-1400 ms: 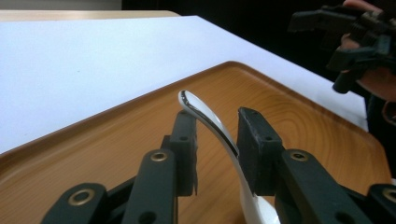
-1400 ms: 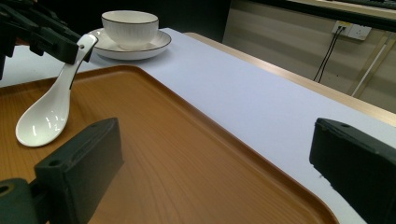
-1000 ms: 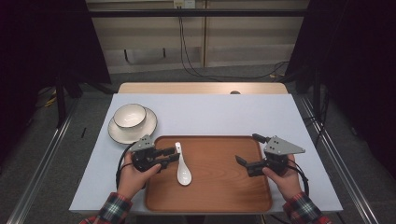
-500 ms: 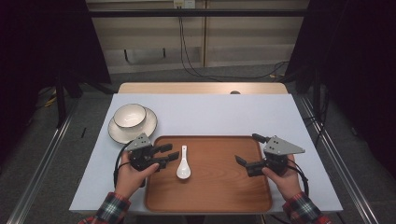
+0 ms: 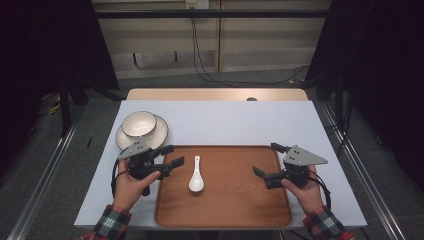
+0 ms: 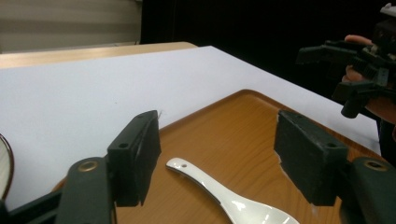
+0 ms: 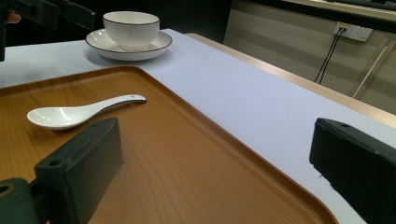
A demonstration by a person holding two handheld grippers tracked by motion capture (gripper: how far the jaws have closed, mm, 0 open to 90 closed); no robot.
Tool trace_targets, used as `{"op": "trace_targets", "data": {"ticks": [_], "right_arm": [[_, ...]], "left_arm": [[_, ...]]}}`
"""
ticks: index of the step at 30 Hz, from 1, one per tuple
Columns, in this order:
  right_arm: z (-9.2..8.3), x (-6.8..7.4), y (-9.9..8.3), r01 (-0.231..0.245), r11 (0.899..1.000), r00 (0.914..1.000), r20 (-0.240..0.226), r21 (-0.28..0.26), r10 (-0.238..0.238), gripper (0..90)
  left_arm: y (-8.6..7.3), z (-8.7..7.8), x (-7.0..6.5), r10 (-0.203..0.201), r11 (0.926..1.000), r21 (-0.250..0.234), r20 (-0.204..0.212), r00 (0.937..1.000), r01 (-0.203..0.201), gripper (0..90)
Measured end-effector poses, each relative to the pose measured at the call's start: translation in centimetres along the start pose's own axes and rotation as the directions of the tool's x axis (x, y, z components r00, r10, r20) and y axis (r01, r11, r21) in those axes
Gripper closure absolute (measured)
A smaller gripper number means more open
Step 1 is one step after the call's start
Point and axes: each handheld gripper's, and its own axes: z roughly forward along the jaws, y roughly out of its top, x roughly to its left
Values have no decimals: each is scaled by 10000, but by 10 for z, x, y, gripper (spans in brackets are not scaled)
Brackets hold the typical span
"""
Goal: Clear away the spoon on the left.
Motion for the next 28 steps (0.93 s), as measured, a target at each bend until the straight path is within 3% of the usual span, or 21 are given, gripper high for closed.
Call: {"op": "trace_targets", "data": {"ticks": [12, 20, 28], "right_arm": [[0, 0, 0, 15, 10000, 10000, 20, -1, -15, 22], [0, 1, 0, 45, 10000, 10000, 27, -4, -45, 22], [1, 2, -1, 89, 9999, 10000, -9, 148, -89, 22]], "left_arm": [[3, -8, 5, -81, 9998, -185, -227, 9997, 76, 191], [0, -8, 7, 227, 9997, 48, -541, 9983, -225, 83], [-2, -6, 6, 280, 9994, 215, -627, 9976, -267, 78]]}}
